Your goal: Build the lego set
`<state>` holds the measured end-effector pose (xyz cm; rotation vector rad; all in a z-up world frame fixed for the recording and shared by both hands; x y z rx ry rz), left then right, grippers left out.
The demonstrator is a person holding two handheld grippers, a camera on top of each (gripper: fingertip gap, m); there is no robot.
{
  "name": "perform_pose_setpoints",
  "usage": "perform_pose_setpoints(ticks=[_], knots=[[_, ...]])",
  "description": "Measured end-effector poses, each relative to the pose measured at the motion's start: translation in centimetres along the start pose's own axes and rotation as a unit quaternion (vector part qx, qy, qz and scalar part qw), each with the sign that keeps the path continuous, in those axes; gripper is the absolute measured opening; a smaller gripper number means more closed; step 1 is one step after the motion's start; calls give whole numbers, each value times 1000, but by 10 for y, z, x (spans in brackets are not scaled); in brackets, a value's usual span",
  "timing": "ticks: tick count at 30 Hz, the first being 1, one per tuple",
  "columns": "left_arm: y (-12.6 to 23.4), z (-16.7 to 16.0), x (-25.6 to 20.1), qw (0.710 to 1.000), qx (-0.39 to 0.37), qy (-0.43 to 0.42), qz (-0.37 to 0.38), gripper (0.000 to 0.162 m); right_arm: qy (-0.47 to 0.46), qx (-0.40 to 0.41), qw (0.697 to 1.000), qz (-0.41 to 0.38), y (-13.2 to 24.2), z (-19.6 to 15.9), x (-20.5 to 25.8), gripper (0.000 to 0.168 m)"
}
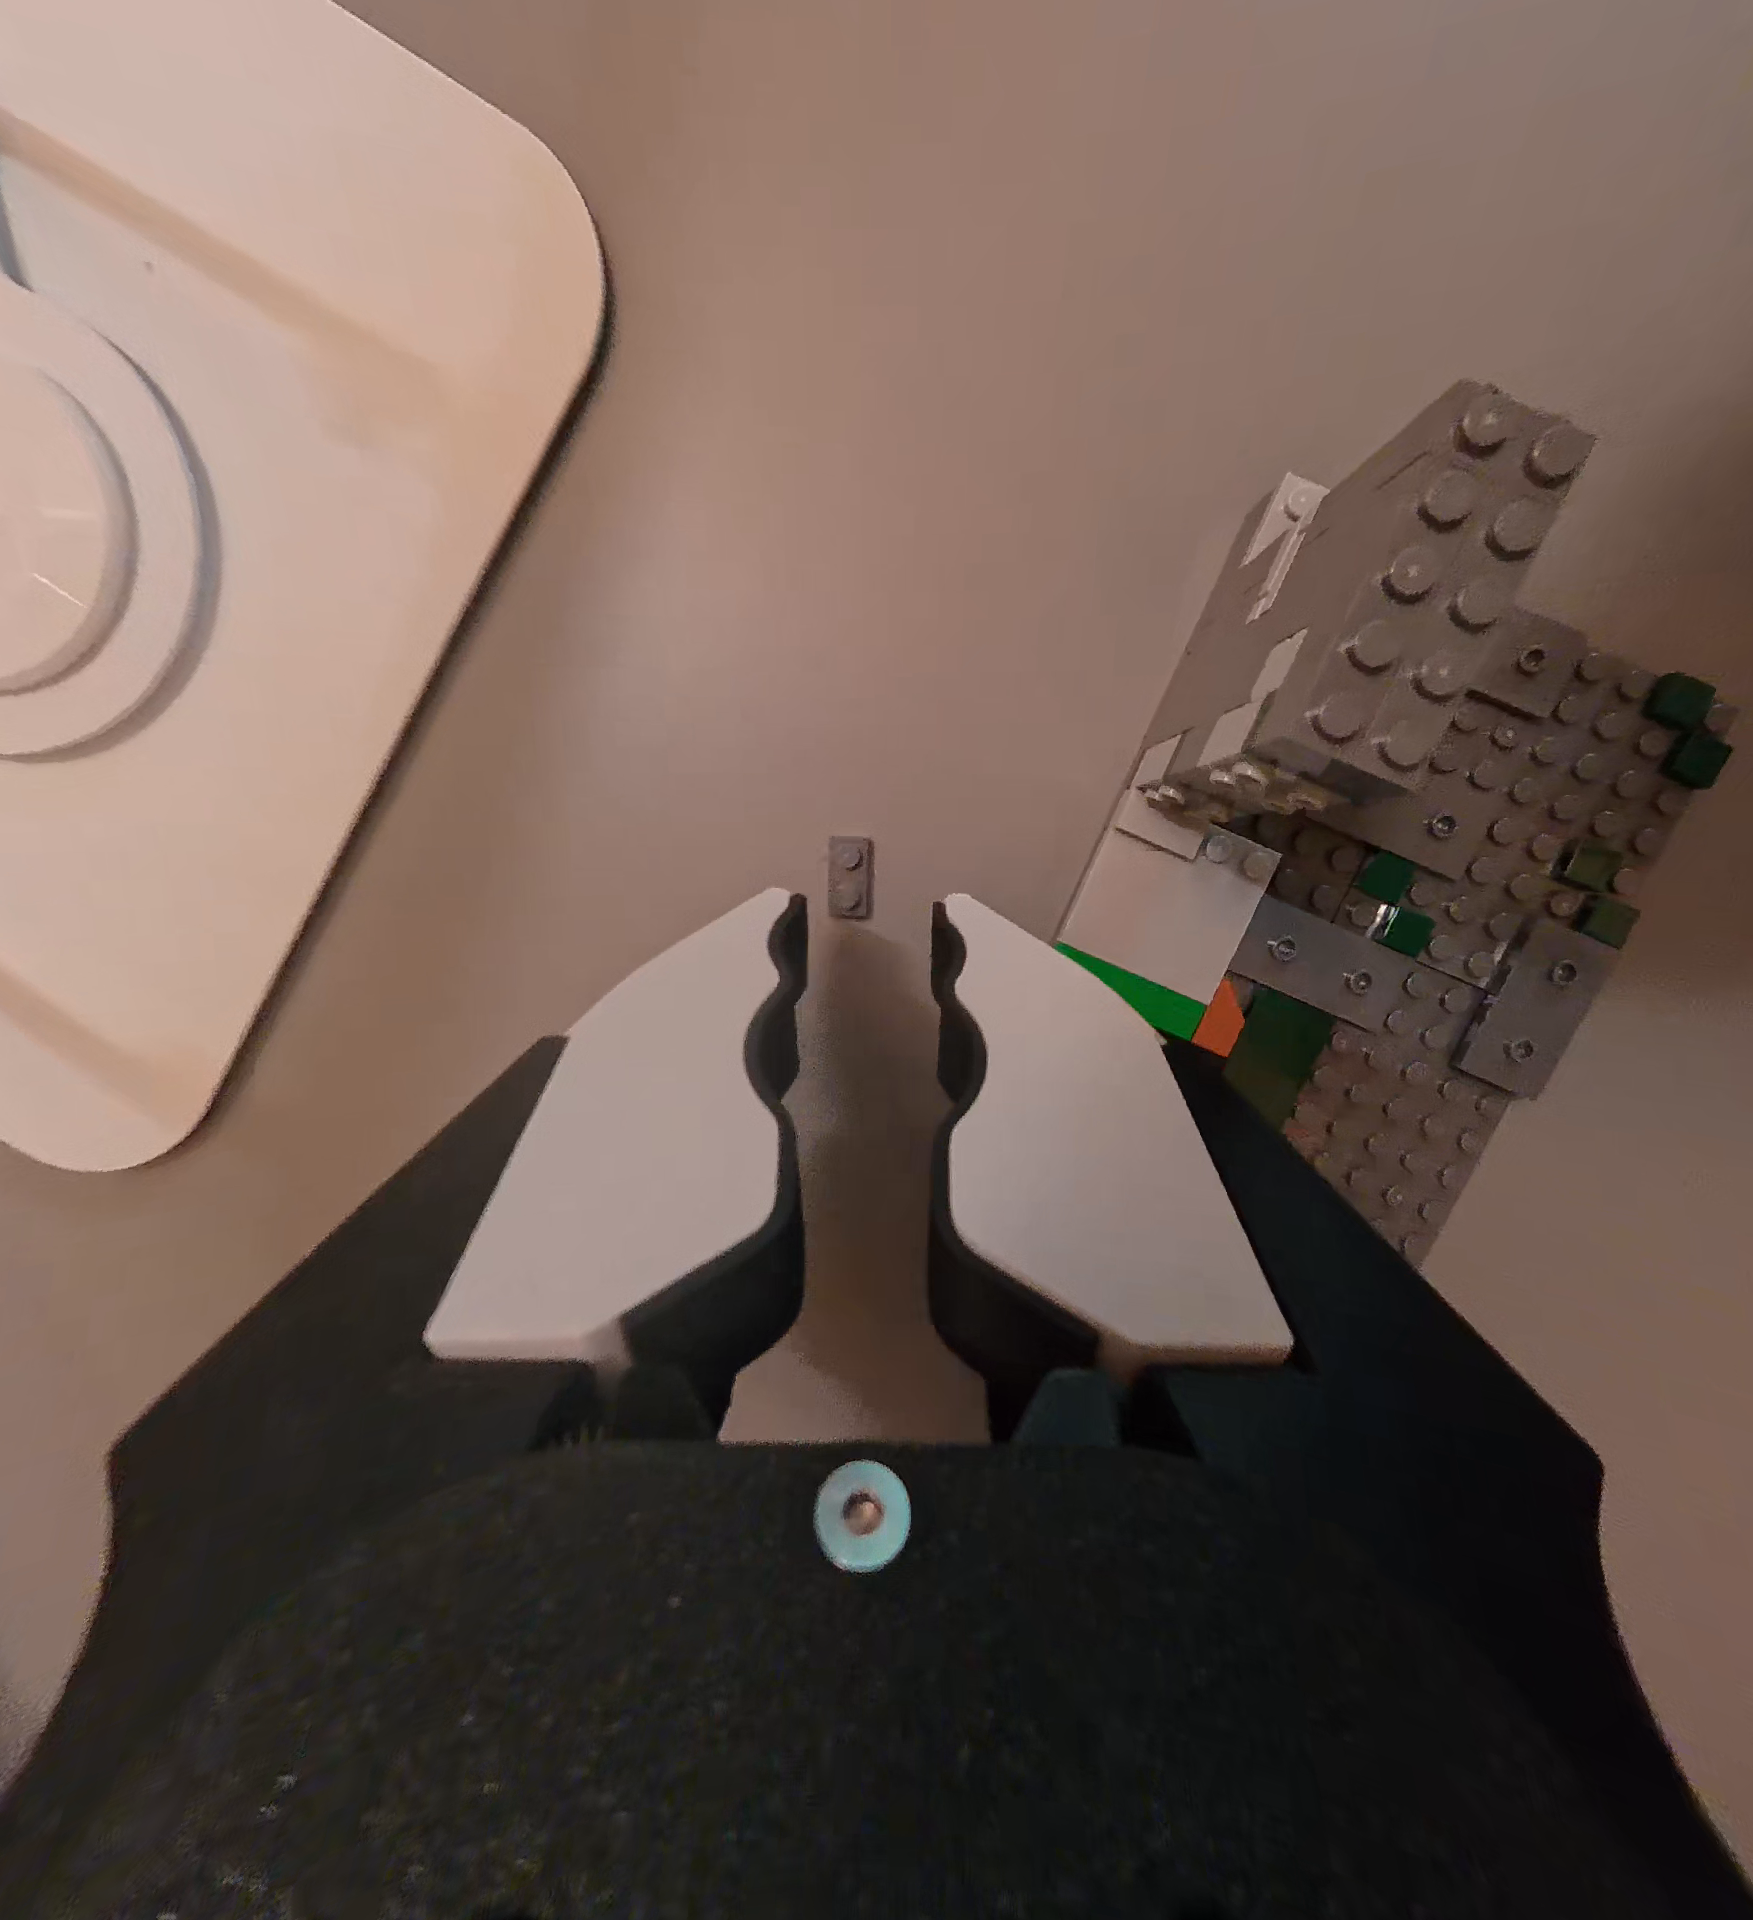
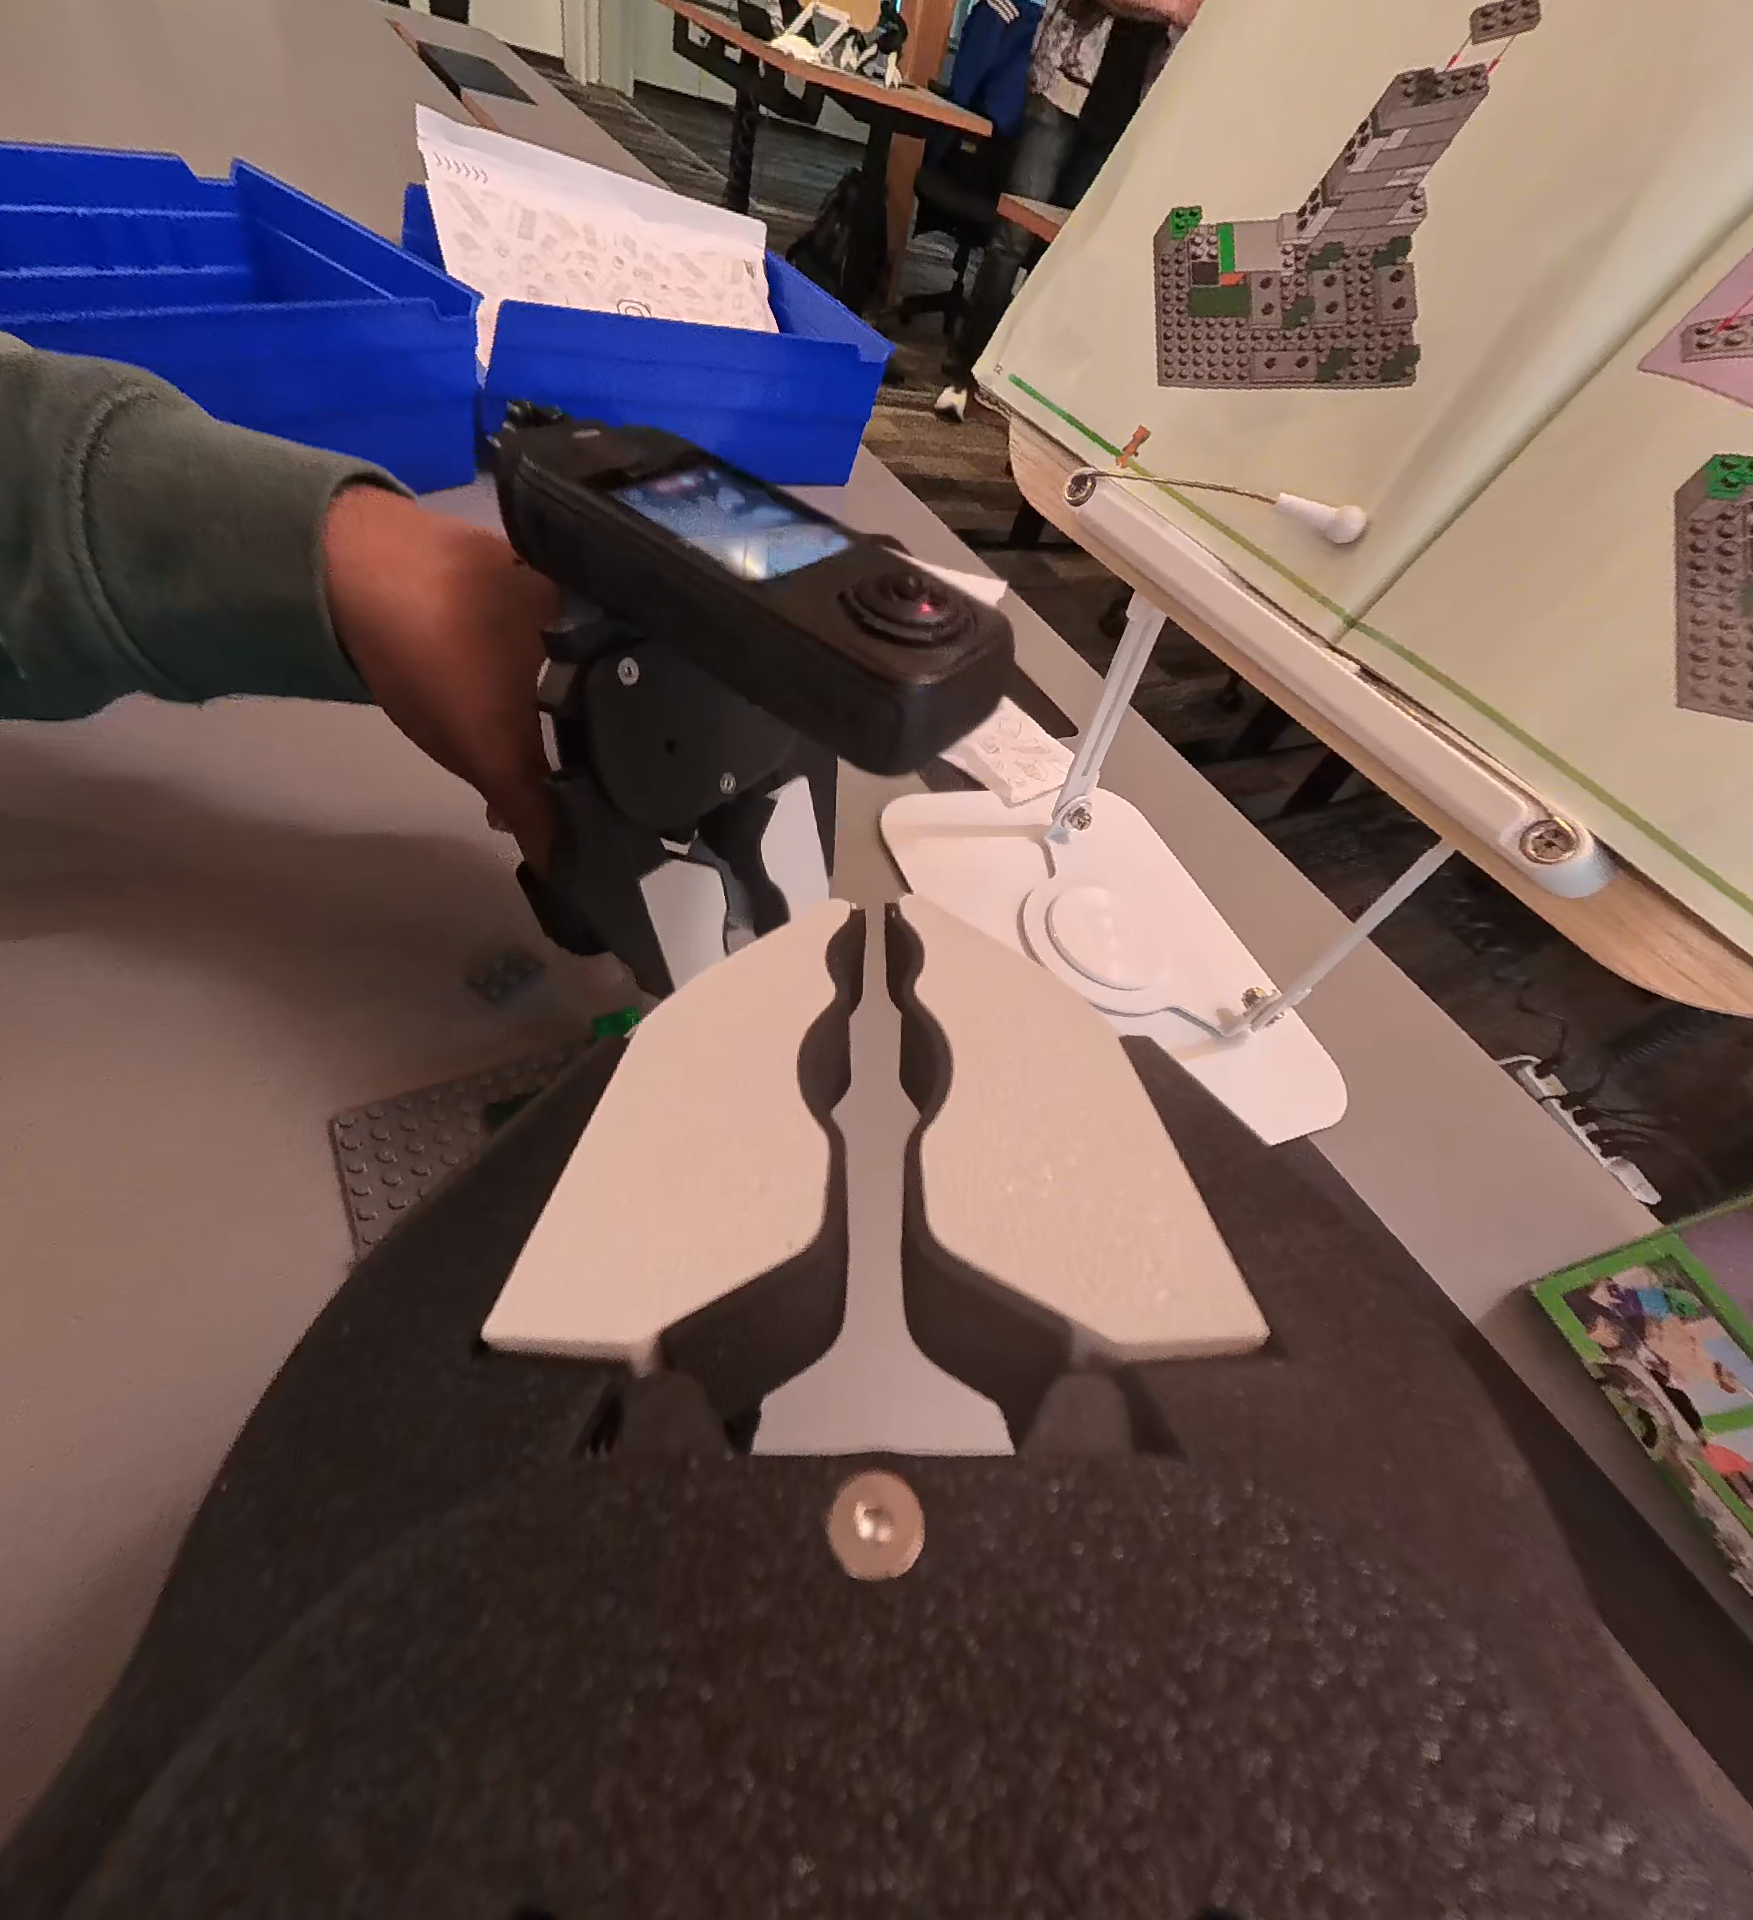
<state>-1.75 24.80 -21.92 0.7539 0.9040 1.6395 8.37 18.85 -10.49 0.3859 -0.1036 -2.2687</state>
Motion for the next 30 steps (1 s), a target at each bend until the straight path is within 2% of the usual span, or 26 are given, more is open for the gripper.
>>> perform_pose_setpoints(ticks=[5,11,14,18,21,25,30], knots=[[44,10,4,997,-65,6,41,13,-1,-3,1000,-4,3,1,-3,3],[142,-8,1,976,-168,28,135,0,-2,-1,1000,-5,2,-1,-3,4],[197,-40,-6,960,-200,49,190,0,-2,0,1000,-1,1,-1,-1,3],[266,-105,-7,939,-185,98,271,0,-1,3,1000,2,-2,-2,1,3],[304,-154,-11,922,-169,138,320,0,-3,5,1000,4,-3,-3,2,3],[314,-204,-27,907,-165,204,330,3,-2,7,1000,6,-5,-3,5,3],[283,-237,-61,904,-157,248,312,10,4,13,1000,11,-7,-4,10,4]])
Point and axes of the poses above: each gripper's, where its closed fingertips meet, y back along the fingers, z out of its top, x = y × z across the jaws, the point moved 5 cm from there along y, back along the fingers, and after that the axes turned 5 degrees about -x, right-handed, at the moved point
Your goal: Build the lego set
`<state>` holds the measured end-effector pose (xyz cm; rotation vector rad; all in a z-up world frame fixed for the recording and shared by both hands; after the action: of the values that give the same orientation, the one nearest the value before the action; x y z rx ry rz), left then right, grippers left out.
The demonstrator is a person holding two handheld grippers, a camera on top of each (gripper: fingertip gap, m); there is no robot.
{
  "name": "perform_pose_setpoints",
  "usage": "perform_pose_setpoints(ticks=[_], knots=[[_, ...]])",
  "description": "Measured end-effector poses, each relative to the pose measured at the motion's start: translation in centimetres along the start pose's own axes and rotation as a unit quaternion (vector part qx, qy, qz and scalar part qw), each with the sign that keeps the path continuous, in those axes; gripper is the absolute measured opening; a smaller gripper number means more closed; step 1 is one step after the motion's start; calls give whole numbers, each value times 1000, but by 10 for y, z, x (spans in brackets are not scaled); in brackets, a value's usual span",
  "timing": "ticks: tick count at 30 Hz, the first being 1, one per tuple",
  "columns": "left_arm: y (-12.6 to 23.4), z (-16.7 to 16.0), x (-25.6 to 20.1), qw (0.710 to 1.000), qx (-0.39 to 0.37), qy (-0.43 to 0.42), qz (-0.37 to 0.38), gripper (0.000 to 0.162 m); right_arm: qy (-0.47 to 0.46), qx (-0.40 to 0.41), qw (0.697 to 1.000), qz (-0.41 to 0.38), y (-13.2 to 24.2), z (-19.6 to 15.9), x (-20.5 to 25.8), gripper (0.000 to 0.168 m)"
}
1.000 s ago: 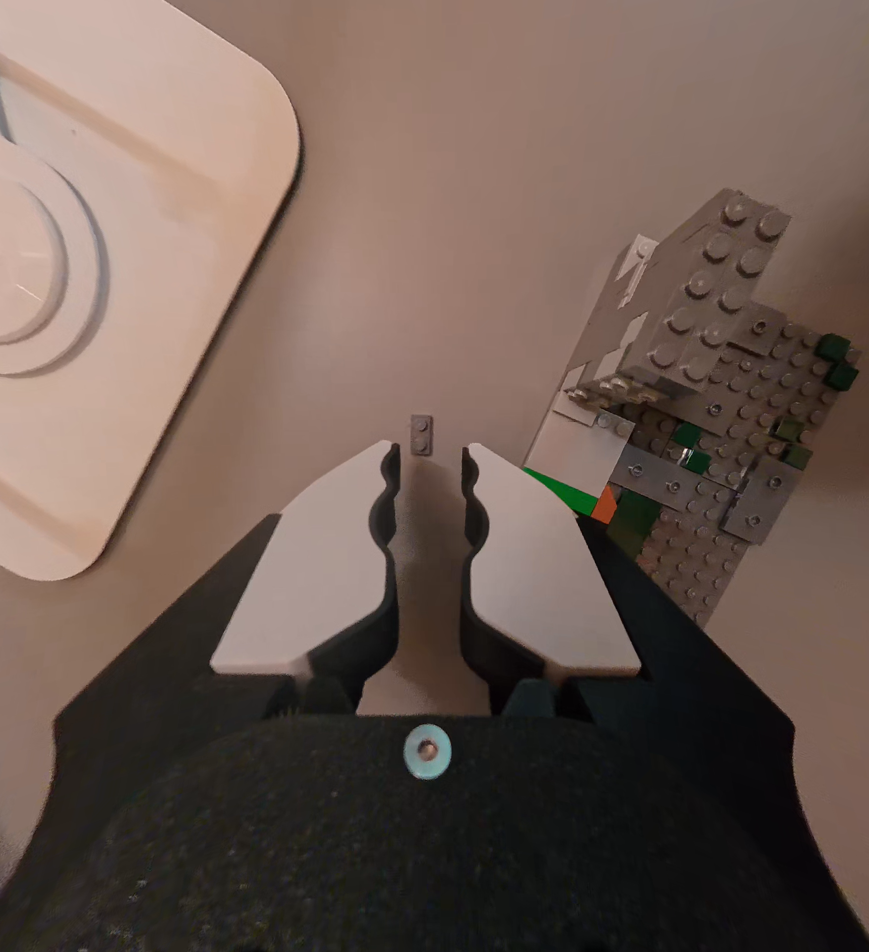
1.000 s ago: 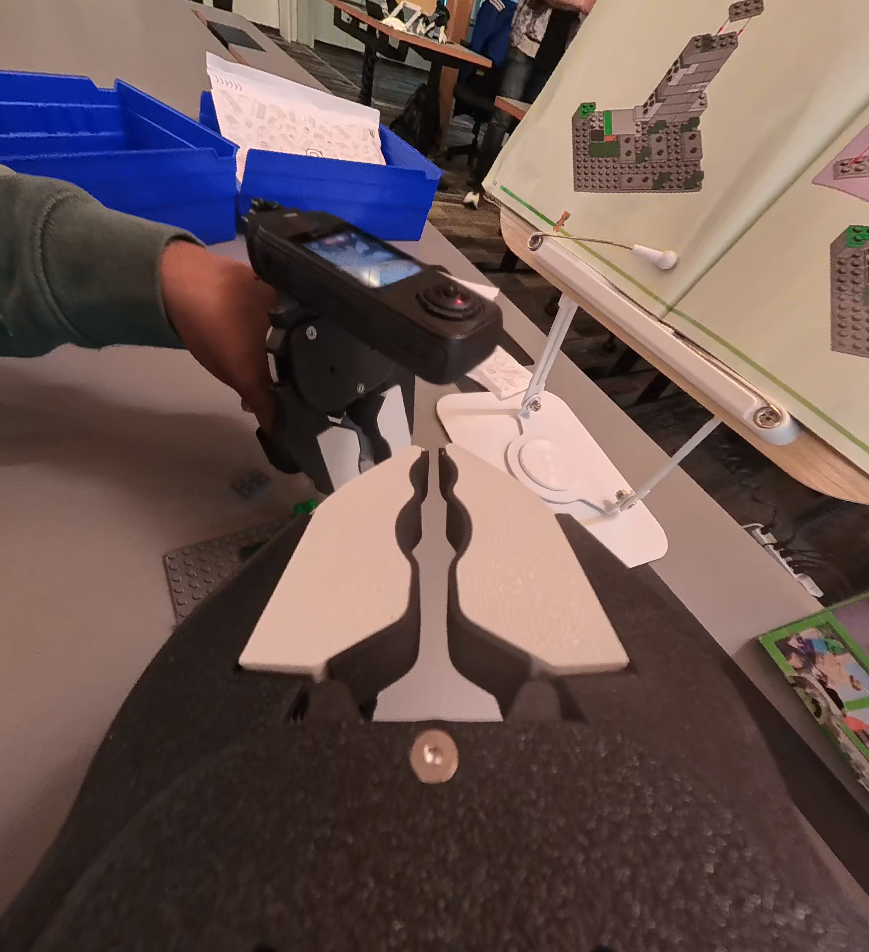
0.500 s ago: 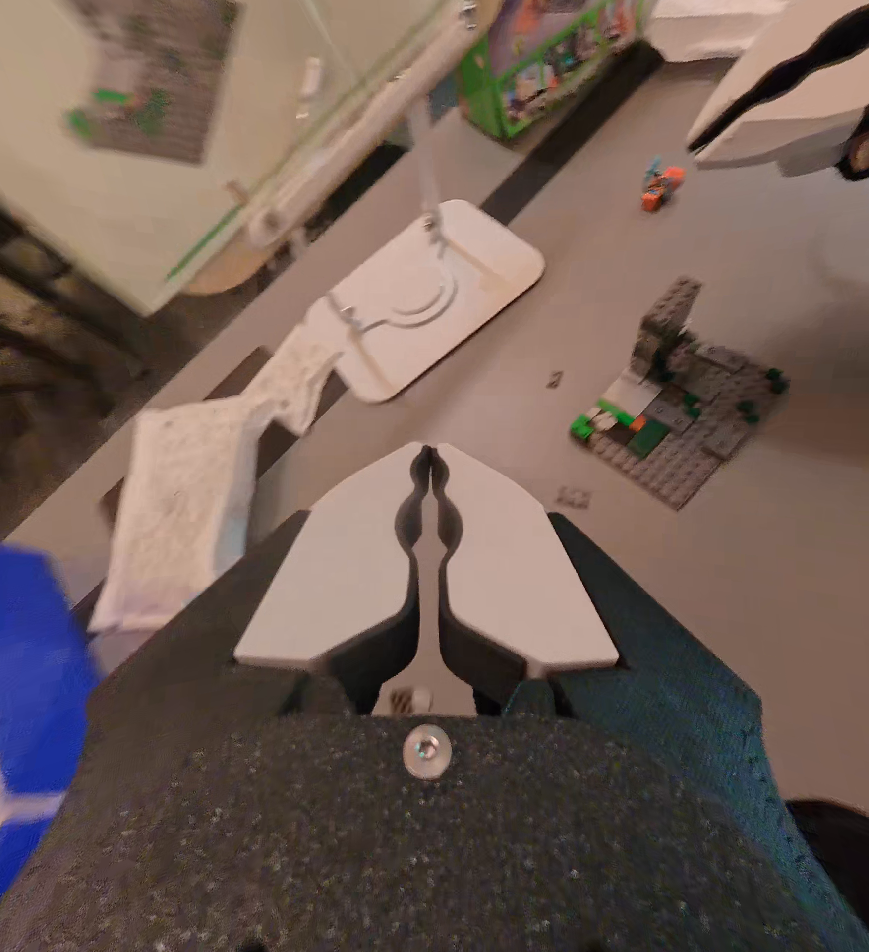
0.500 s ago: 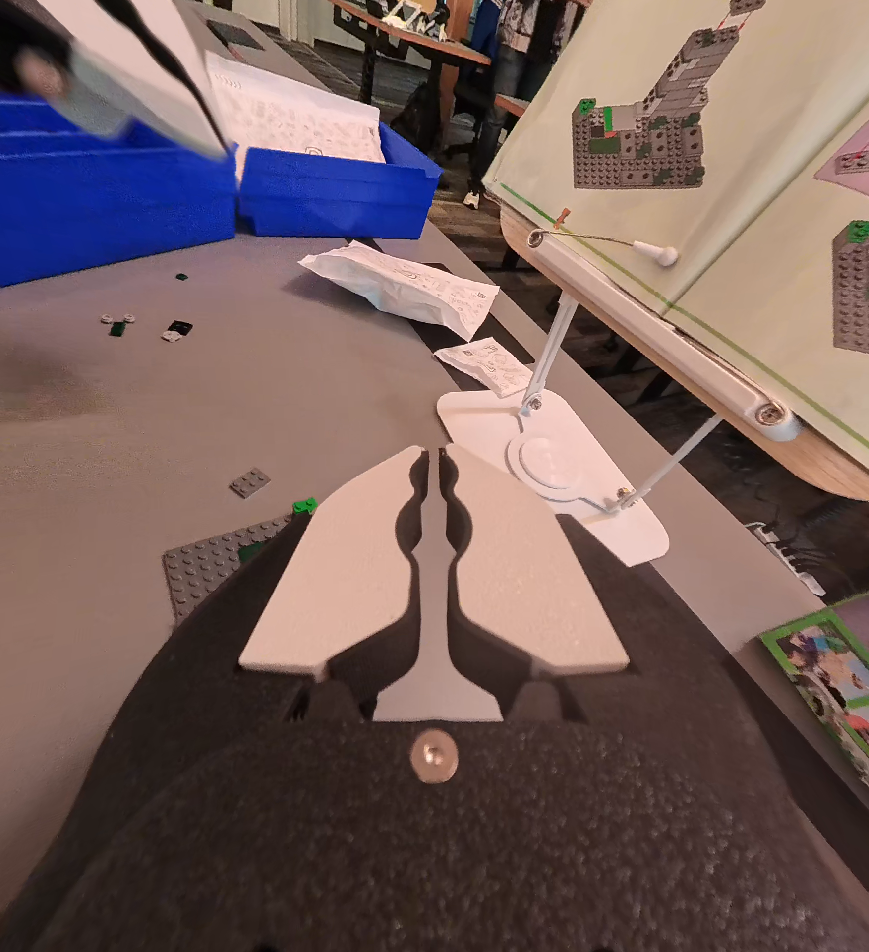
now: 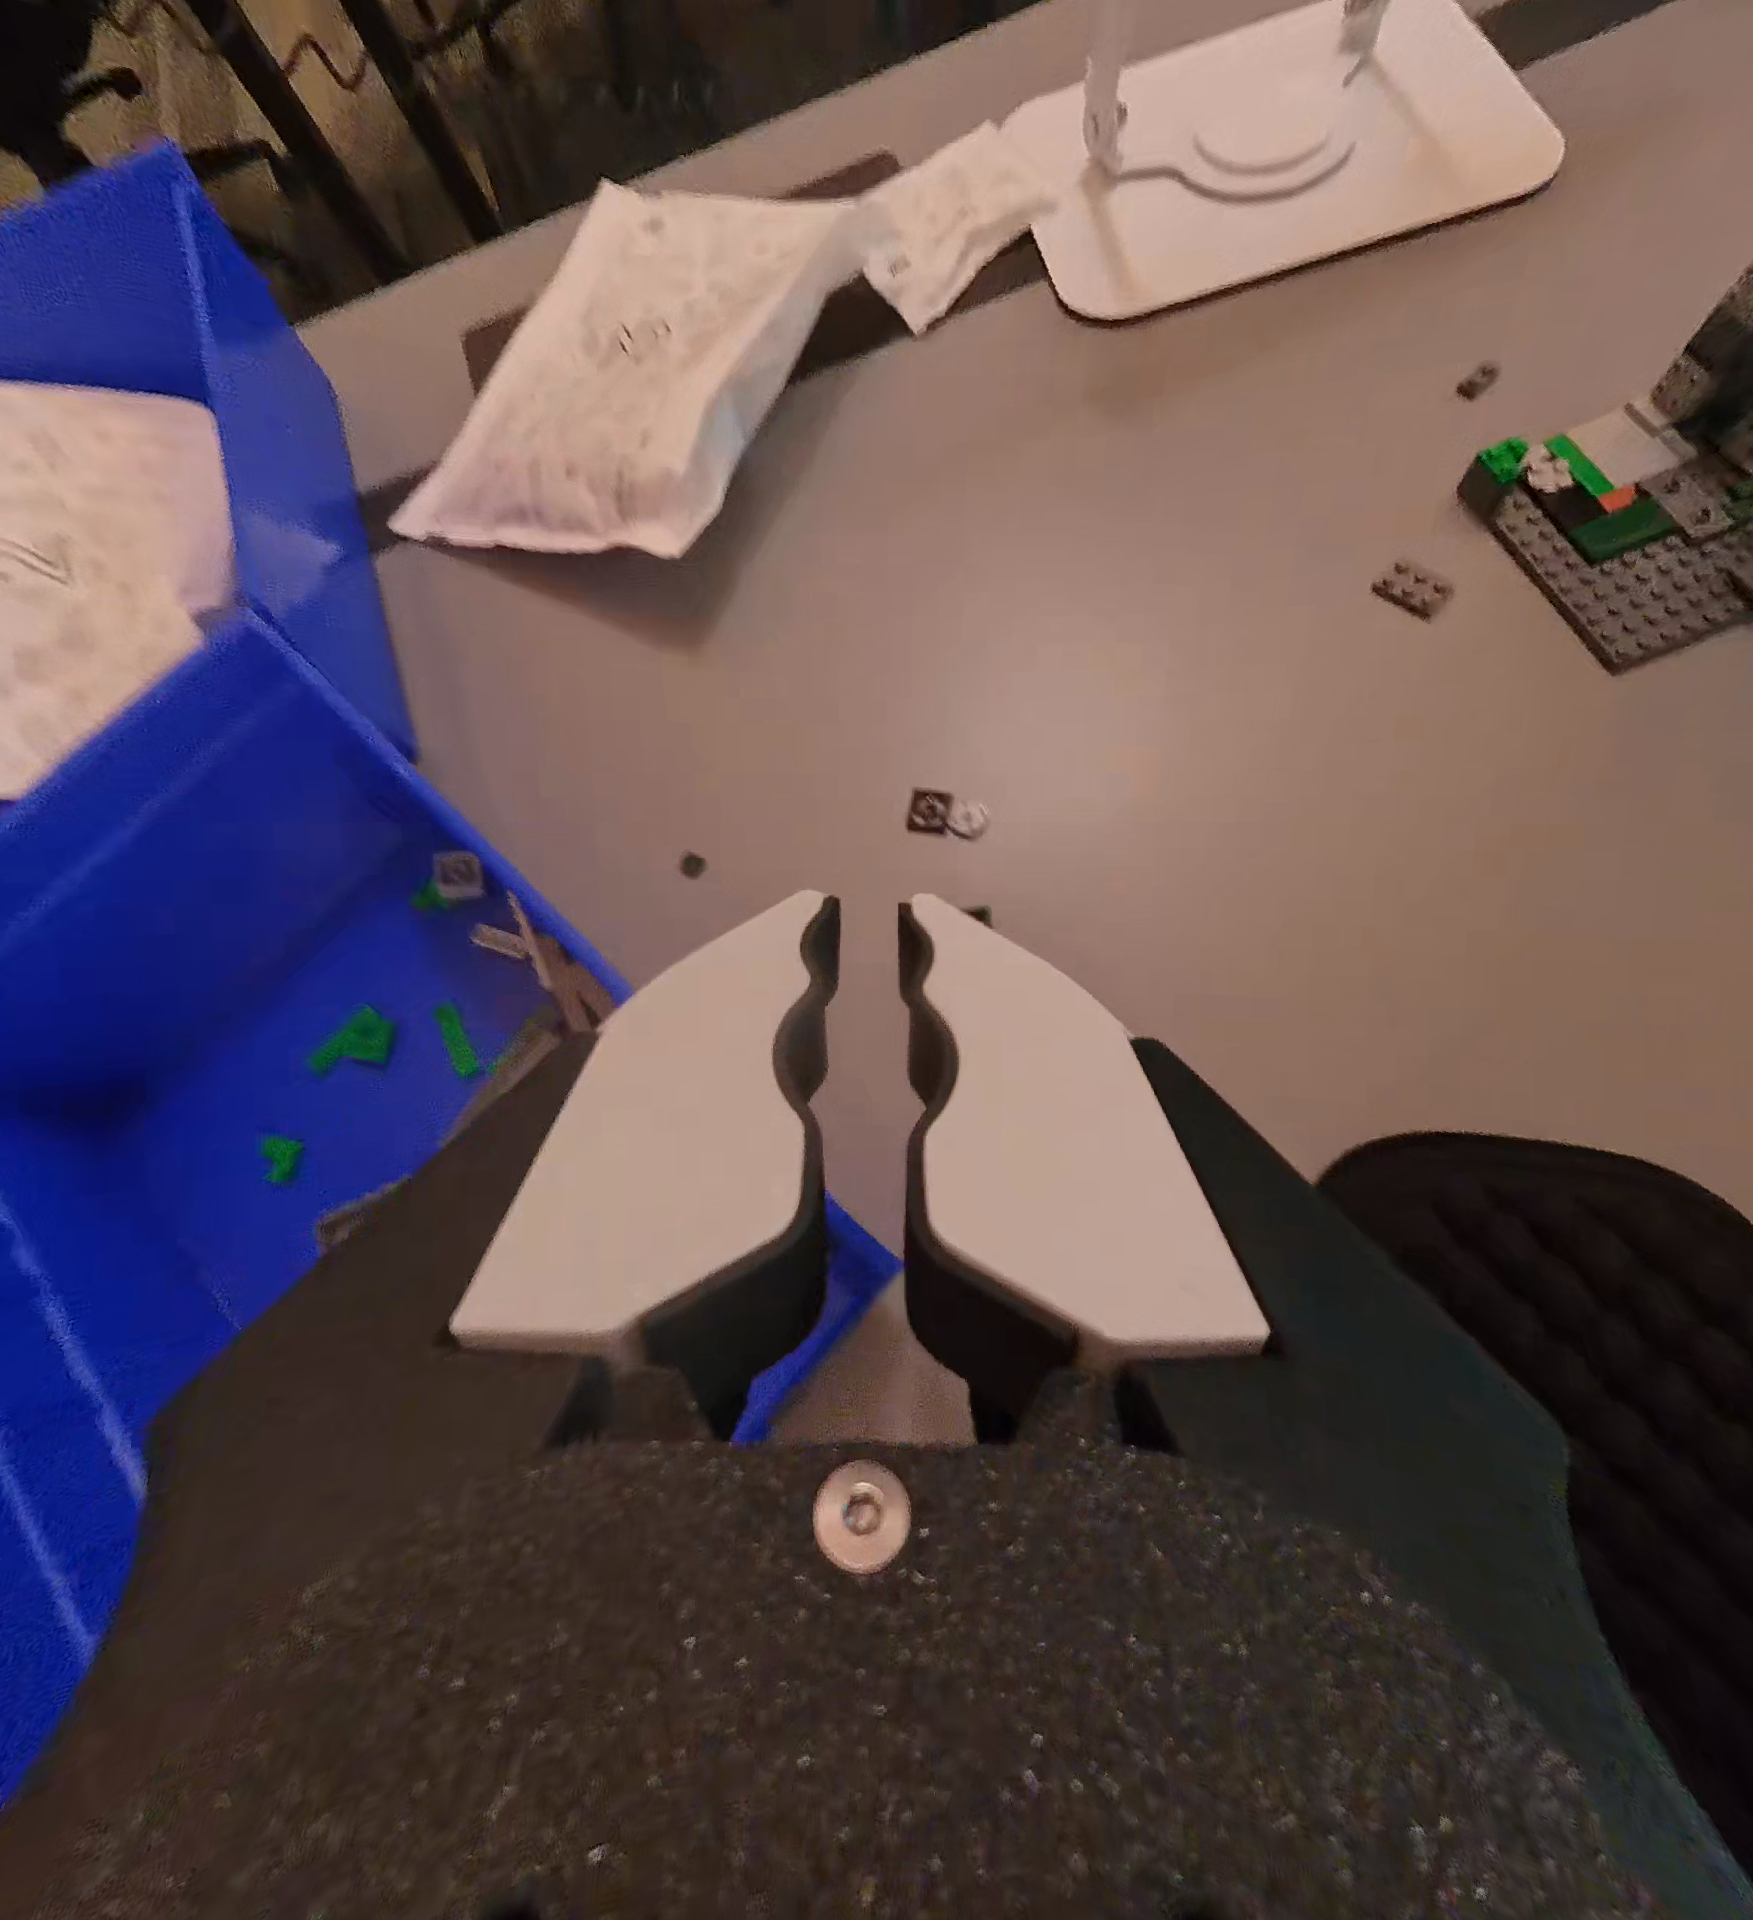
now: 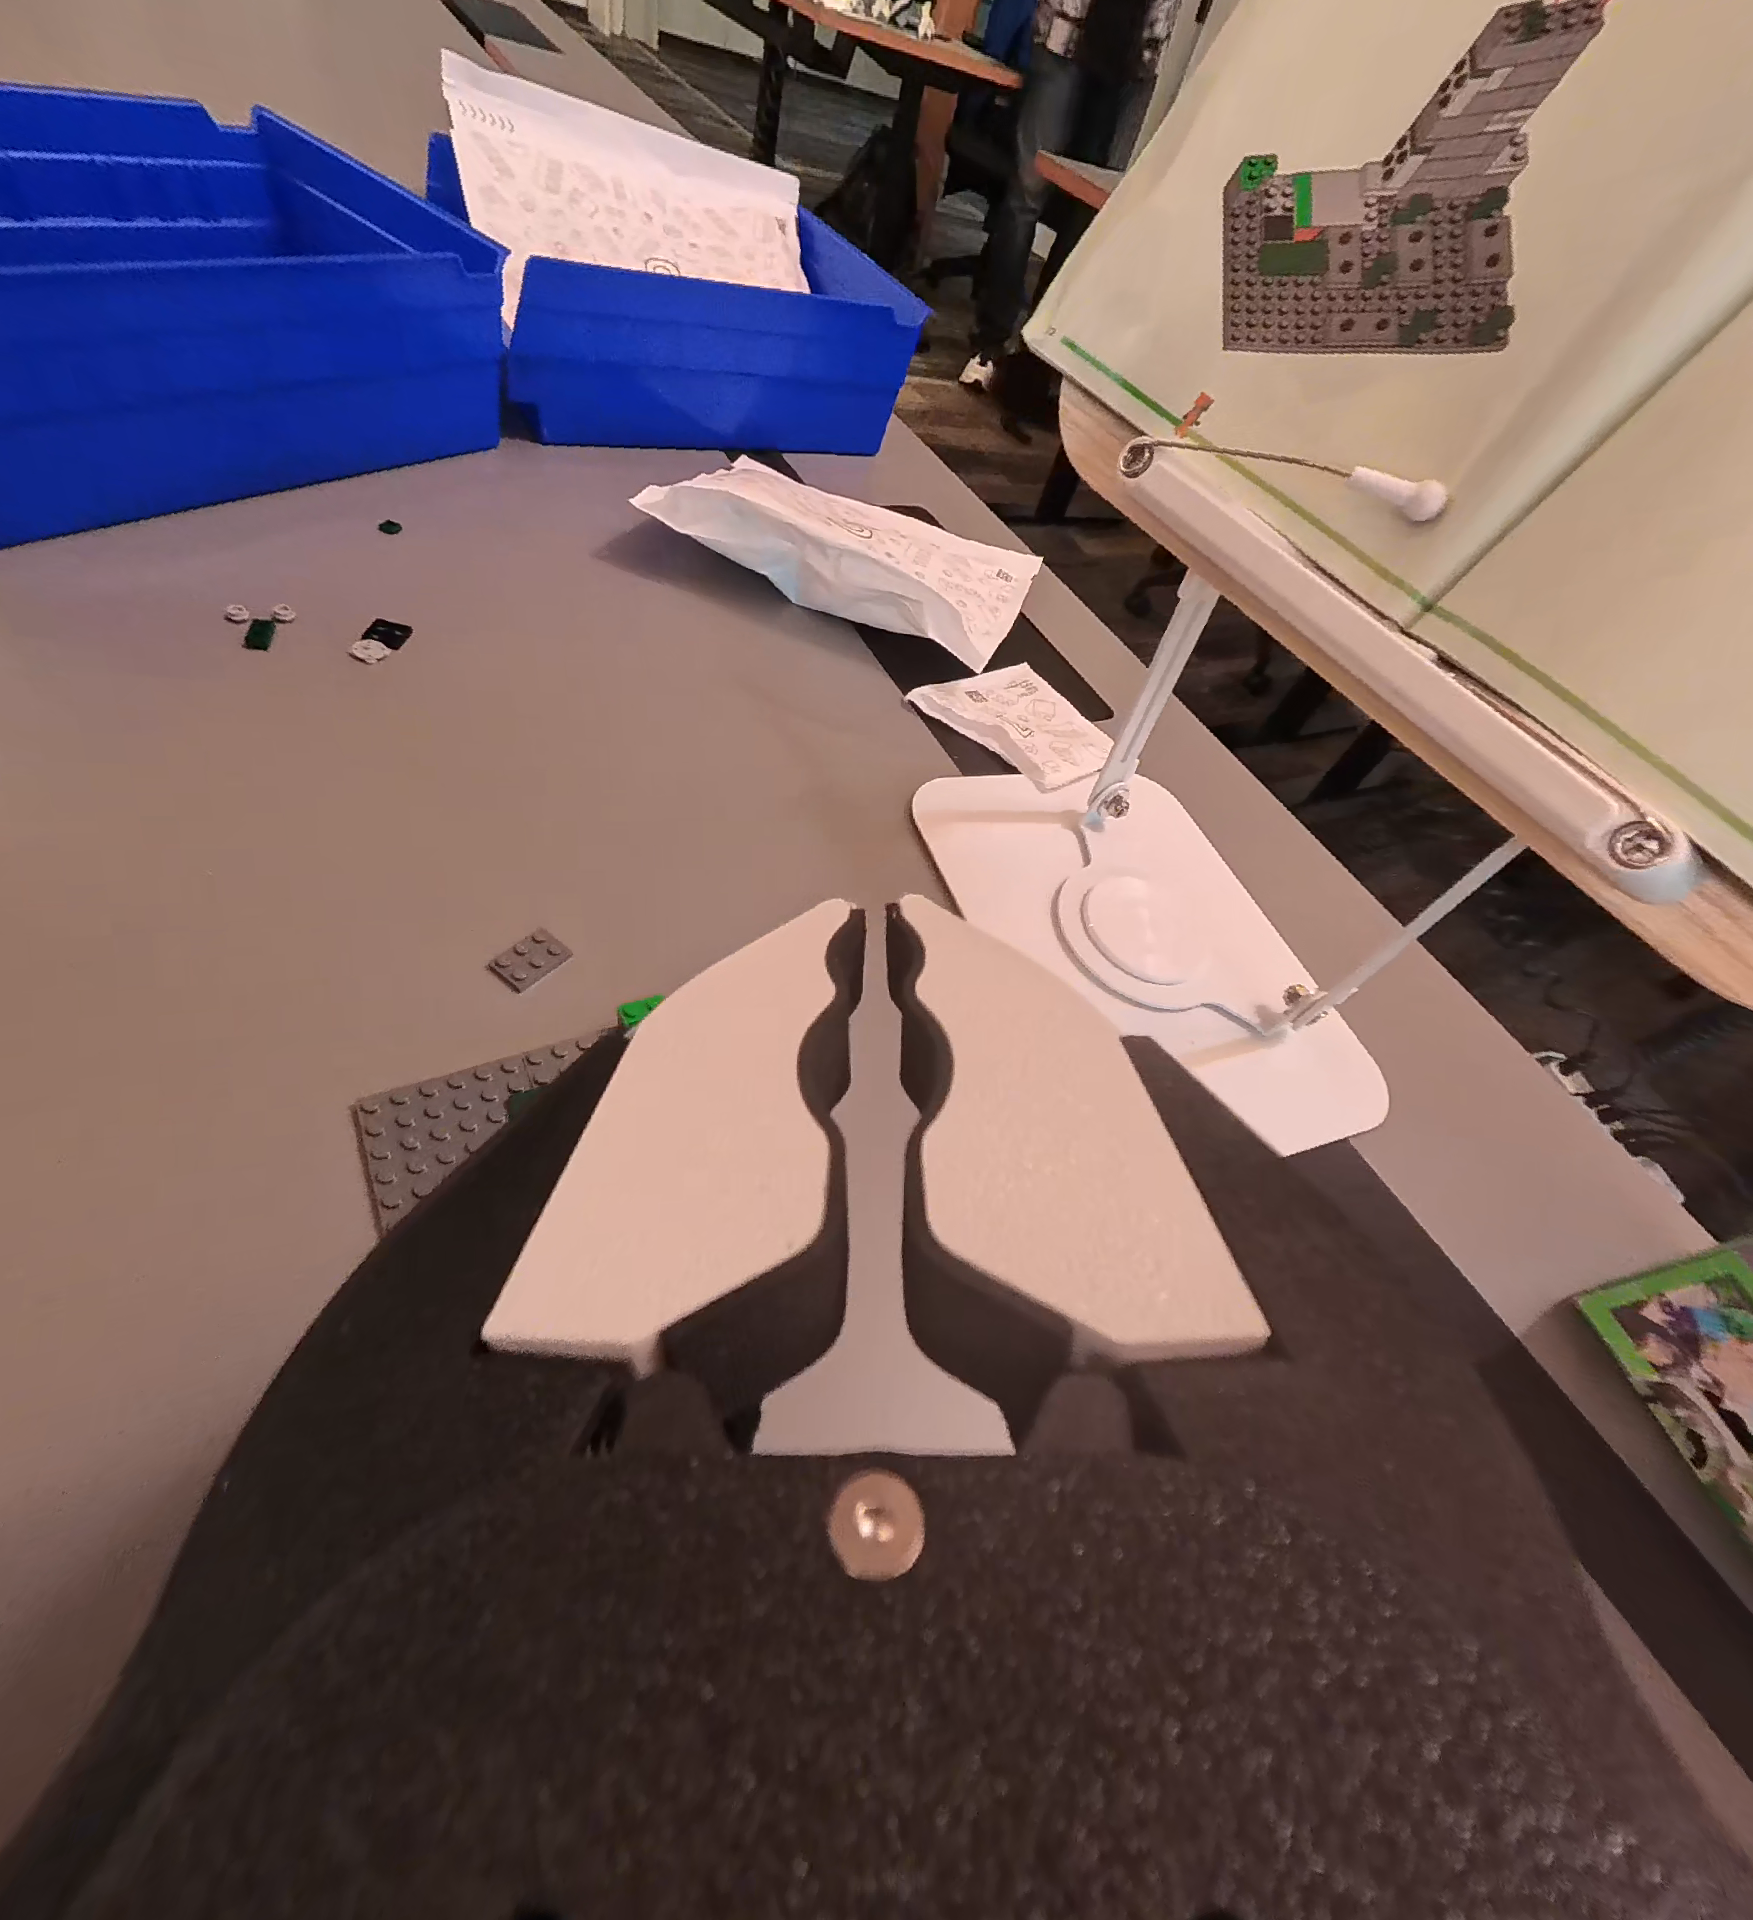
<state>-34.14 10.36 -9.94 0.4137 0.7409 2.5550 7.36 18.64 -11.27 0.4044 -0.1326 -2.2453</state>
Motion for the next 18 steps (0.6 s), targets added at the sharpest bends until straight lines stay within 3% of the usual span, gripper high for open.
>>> perform_pose_setpoints(ticks=[4,9,14,18], knots=[[-12,-28,-38,998,12,34,-42,19,-6,2,1000,3,-2,-2,1,4],[-65,-49,-77,994,58,66,-68,40,-5,3,1000,8,-5,-3,4,4],[-111,-71,-63,990,122,66,10,58,-1,-1,1000,8,-2,1,5,4],[-124,-74,-56,988,128,87,20,57,-6,-5,1000,8,-1,0,2,4]])
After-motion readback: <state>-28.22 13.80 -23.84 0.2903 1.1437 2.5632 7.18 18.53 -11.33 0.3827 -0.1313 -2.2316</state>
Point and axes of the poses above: each gripper's, where its closed fingertips meet, y back along the fingers, z out of its top, x = y × z across the jaws, the point moved 5 cm from there along y, back along the fingers, and after that the axes turned 5 degrees about -x, right-handed, at the moved point
